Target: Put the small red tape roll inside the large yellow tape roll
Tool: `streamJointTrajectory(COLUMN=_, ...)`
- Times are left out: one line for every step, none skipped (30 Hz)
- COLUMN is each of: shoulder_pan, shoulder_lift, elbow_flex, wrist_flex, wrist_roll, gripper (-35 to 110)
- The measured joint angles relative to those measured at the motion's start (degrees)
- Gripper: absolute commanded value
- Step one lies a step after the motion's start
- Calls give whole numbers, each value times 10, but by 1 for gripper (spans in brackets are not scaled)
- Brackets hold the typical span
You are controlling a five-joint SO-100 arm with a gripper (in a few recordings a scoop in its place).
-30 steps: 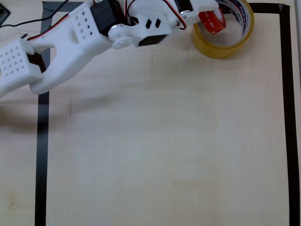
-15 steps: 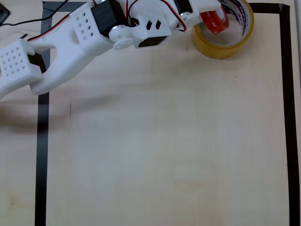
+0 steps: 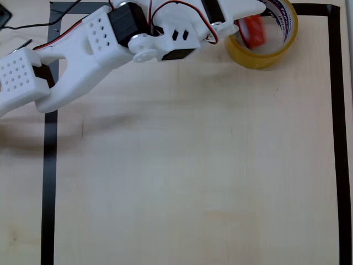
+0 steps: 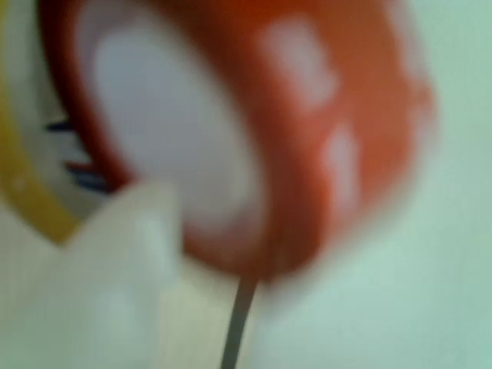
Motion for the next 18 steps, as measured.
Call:
streamJointTrajectory(shoulder_pan=0, shoulder_lift=0, elbow_flex=0, wrist_flex=0, wrist_roll=0, gripper=24)
streamJointTrajectory(shoulder_pan=0, shoulder_lift=0, elbow_flex=0, wrist_flex=0, wrist_roll=0, gripper=24)
streamJointTrajectory(shoulder_pan=0, shoulder_lift=0, elbow_flex=0, wrist_flex=0, wrist_roll=0, gripper=24)
streamJointTrajectory(shoulder_pan=0, shoulder_lift=0, elbow_flex=0, wrist_flex=0, wrist_roll=0, gripper=24)
streamJointTrajectory(shoulder_pan=2, shoulder_lift=0, elbow_flex=0, wrist_flex=0, wrist_roll=0, gripper=24)
streamJointTrajectory(shoulder_pan=4, shoulder_lift=0, elbow_flex=0, wrist_flex=0, wrist_roll=0, gripper=24)
streamJointTrajectory(shoulder_pan=5, shoulder_lift=0, elbow_flex=0, wrist_flex=0, wrist_roll=0, gripper=24)
streamJointTrajectory(shoulder_pan=7, shoulder_lift=0, elbow_flex=0, wrist_flex=4, wrist_roll=0, gripper=23)
streamJointTrajectory(shoulder_pan=8, shoulder_lift=0, elbow_flex=0, wrist_flex=9, wrist_roll=0, gripper=21)
streamJointTrajectory(shoulder_pan=9, shoulder_lift=0, elbow_flex=0, wrist_flex=11, wrist_roll=0, gripper=16)
streamJointTrajectory(shoulder_pan=9, shoulder_lift=0, elbow_flex=0, wrist_flex=11, wrist_roll=0, gripper=10)
streamJointTrajectory(shoulder_pan=10, shoulder_lift=1, elbow_flex=0, wrist_flex=11, wrist_roll=0, gripper=5)
streamJointTrajectory(shoulder_pan=11, shoulder_lift=5, elbow_flex=0, wrist_flex=15, wrist_roll=0, gripper=0)
streamJointTrajectory(shoulder_pan=15, shoulder_lift=11, elbow_flex=0, wrist_flex=20, wrist_roll=0, gripper=0)
streamJointTrajectory(shoulder_pan=17, shoulder_lift=20, elbow_flex=0, wrist_flex=26, wrist_roll=0, gripper=0)
streamJointTrajectory(shoulder_pan=18, shoulder_lift=36, elbow_flex=0, wrist_flex=37, wrist_roll=0, gripper=0)
streamJointTrajectory(shoulder_pan=19, shoulder_lift=55, elbow_flex=0, wrist_flex=48, wrist_roll=0, gripper=0)
streamJointTrajectory(shoulder_pan=20, shoulder_lift=80, elbow_flex=0, wrist_flex=61, wrist_roll=0, gripper=0)
